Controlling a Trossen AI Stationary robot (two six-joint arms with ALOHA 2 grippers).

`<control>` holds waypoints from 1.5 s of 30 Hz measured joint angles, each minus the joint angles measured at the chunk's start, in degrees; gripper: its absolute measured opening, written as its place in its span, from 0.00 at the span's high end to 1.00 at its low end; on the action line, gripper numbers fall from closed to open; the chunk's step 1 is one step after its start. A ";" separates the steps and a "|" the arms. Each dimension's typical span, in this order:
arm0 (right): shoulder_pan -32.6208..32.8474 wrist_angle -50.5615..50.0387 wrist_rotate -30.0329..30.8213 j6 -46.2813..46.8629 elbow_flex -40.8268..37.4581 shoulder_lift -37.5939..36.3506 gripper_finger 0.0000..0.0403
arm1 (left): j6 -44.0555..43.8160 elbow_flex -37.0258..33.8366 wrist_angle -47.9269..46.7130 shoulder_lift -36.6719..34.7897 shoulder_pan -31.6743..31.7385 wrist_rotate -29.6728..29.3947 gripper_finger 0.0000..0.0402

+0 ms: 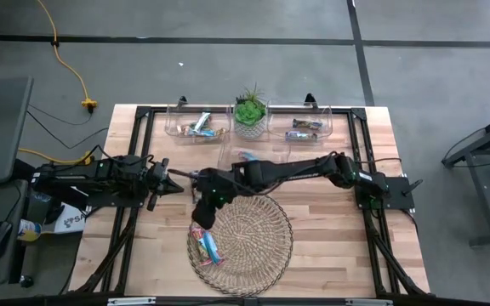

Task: Pick and place Granola Bars by type
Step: Put the red granola bar into the bottom transparent bin

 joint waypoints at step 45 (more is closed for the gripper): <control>12.17 25.92 12.87 25.90 -31.30 0.14 0.61 | 0.00 -0.02 0.00 0.00 0.00 0.00 1.00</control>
